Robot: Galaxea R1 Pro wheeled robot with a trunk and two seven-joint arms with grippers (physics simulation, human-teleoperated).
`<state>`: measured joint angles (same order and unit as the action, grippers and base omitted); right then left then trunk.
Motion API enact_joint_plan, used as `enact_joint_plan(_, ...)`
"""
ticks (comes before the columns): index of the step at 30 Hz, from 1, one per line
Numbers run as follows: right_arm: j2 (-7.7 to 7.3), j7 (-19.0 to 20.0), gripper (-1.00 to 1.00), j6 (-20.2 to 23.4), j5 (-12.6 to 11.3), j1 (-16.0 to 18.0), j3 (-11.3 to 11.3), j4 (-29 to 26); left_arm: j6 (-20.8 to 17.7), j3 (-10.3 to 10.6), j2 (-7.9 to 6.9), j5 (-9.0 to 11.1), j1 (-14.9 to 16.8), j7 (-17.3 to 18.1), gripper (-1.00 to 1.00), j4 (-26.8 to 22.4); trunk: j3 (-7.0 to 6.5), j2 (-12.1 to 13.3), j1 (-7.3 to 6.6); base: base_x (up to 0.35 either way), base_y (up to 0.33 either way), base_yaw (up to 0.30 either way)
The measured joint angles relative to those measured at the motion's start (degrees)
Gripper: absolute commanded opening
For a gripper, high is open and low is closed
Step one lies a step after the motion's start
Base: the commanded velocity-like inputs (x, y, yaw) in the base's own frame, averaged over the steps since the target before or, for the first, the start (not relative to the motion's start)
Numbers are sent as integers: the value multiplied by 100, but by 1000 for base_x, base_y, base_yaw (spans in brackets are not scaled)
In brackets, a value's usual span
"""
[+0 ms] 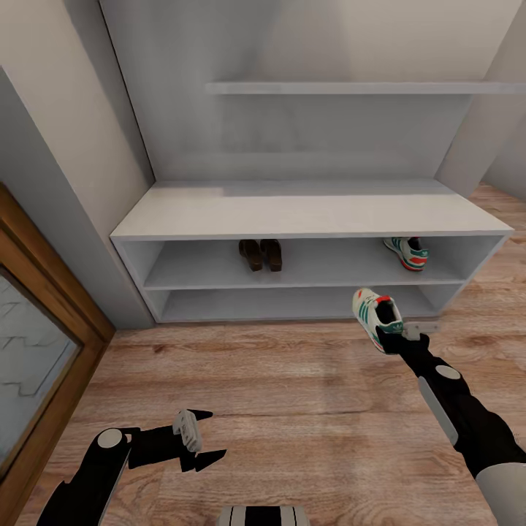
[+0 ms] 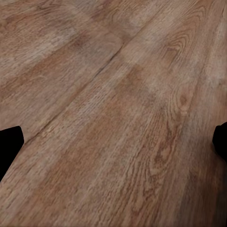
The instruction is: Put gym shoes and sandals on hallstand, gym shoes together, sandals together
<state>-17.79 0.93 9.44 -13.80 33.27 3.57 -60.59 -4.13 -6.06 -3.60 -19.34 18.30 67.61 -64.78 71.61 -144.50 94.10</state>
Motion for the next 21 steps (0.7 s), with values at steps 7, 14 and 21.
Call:
enact_joint_plan(7,153,-259,-100,279,2,89,46,-73,0,0,0,-5,-2,-2,100,0,0,0,0,0,0,0)
enact_joint_plan(14,236,-388,-100,571,8,236,65,-123,-5,0,3,-10,-3,-8,100,0,0,0,0,0,0,0)
enact_joint_plan(21,260,-430,-100,691,5,323,71,-193,-7,6,7,-13,-7,-10,100,0,0,0,0,0,0,0)
